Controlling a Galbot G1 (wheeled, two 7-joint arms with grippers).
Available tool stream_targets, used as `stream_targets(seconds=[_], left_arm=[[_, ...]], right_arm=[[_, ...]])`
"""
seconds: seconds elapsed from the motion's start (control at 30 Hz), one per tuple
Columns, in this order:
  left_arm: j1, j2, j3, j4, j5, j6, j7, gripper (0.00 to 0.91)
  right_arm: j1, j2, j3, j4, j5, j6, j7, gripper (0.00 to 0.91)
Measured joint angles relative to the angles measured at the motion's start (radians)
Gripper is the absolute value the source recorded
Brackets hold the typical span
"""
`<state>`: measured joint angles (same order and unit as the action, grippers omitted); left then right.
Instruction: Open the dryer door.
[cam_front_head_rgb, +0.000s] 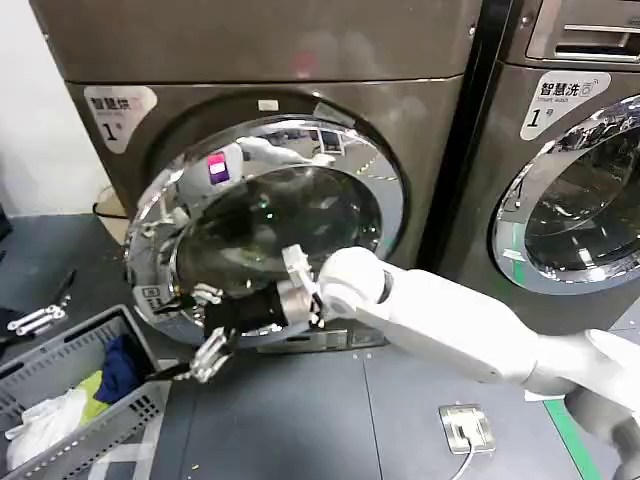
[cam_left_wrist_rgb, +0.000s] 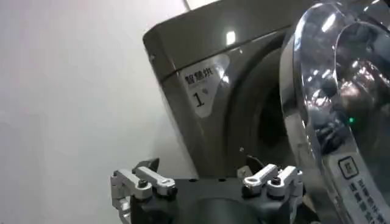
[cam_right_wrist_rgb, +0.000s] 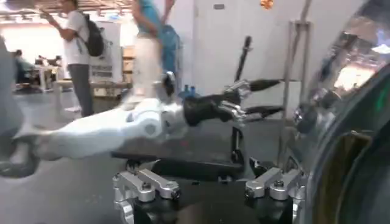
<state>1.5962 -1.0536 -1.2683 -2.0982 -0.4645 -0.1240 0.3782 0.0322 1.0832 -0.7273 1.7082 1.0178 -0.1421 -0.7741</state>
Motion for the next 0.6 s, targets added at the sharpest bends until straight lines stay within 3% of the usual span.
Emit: stream_targets(seconds=[0.33,0.6], left_arm=[[-0.078,0.070,0.069,0.103,0.016,-0.001,-0.004,0.907],[-0.169,0.150,0.157,0.203,0.012,-0.008,0.000,0.907]], right_arm=[[-0.045,-0.136,0.053,0.127,0.009,0.018,-0.037,0.907],[-0.105,-0.289,0.127,0.232,0.026,0.085,-0.172,0.907]])
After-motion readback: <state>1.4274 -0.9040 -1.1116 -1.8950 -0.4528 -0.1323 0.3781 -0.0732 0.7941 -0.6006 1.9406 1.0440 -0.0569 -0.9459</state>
